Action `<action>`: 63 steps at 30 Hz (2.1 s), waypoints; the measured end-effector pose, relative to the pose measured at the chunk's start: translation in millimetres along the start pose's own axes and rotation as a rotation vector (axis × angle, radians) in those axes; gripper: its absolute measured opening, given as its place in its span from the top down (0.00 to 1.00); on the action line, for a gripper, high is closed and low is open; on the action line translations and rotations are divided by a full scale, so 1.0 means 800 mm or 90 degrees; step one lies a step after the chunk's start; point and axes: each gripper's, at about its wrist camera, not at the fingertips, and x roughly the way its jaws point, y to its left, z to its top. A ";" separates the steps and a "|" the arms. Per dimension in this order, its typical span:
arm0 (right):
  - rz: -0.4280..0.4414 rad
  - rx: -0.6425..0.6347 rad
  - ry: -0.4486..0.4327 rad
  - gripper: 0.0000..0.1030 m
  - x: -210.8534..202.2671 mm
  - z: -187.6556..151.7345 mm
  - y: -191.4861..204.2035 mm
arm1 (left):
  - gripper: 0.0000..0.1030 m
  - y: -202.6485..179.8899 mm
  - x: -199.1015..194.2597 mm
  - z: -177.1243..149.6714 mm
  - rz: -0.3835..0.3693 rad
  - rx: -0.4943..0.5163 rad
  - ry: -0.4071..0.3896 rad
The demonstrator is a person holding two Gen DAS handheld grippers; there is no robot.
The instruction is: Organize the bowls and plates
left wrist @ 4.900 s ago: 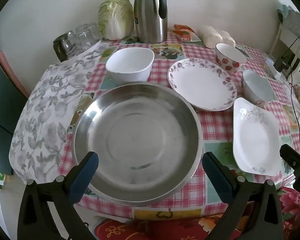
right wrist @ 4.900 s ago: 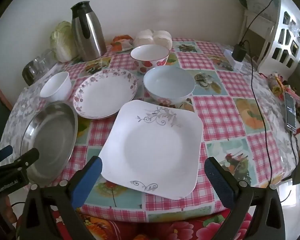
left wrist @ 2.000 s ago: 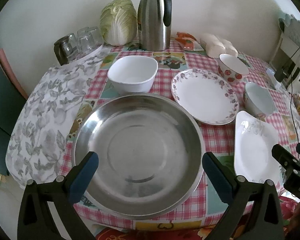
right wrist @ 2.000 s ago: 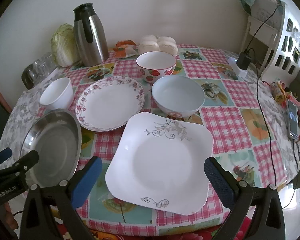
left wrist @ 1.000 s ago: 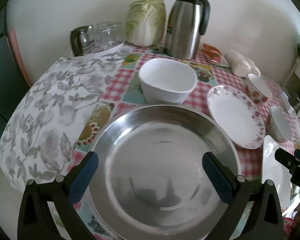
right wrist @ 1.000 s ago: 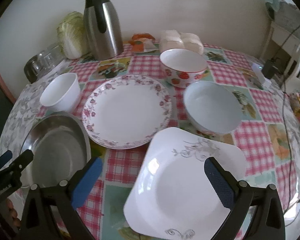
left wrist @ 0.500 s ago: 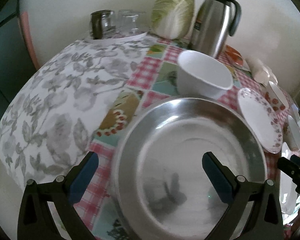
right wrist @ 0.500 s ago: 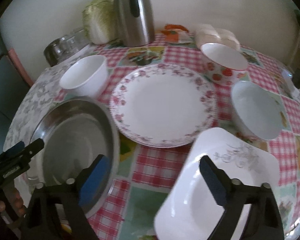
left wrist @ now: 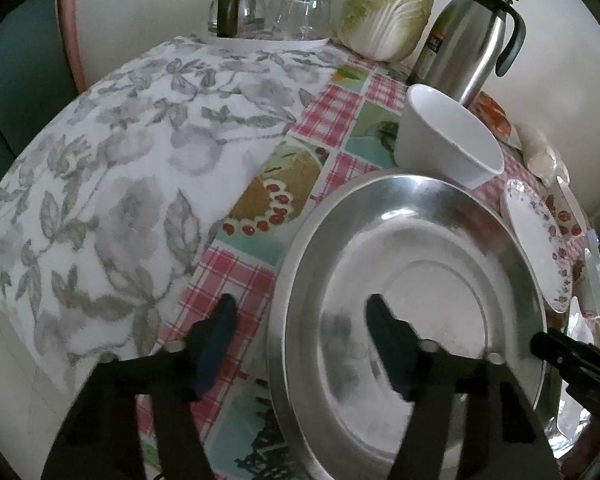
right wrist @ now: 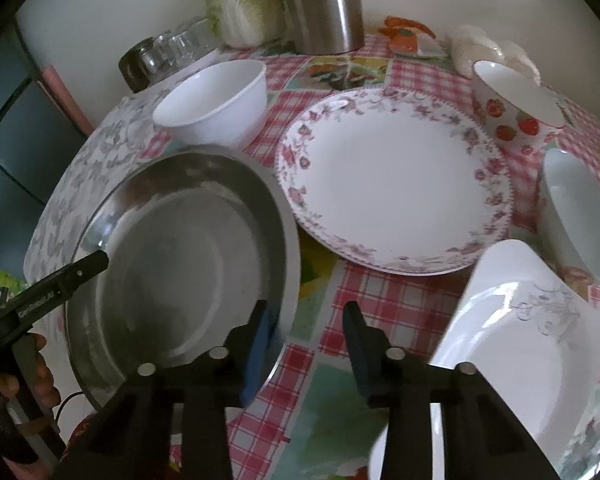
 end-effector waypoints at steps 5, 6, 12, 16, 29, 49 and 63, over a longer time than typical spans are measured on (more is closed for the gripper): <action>0.005 -0.023 -0.004 0.79 0.011 0.001 0.008 | 0.69 -0.003 0.003 -0.001 0.006 0.005 0.013; 0.007 -0.027 -0.005 0.81 0.011 0.000 0.010 | 0.74 -0.003 0.003 0.000 0.007 0.005 0.013; 0.007 -0.049 -0.019 0.85 0.003 -0.002 0.020 | 0.76 -0.001 -0.007 -0.006 0.011 0.012 0.003; 0.008 -0.058 -0.027 0.85 -0.006 -0.002 0.022 | 0.76 -0.002 -0.021 -0.008 0.015 0.015 -0.009; 0.054 -0.041 -0.090 0.84 -0.068 0.002 0.007 | 0.75 -0.040 -0.106 0.015 0.030 0.037 -0.087; 0.048 0.101 -0.232 0.82 -0.175 0.030 -0.133 | 0.70 -0.222 -0.149 0.102 -0.033 0.105 -0.131; 0.021 0.164 -0.230 0.81 -0.169 0.039 -0.198 | 0.70 -0.279 -0.092 0.119 -0.065 0.077 -0.079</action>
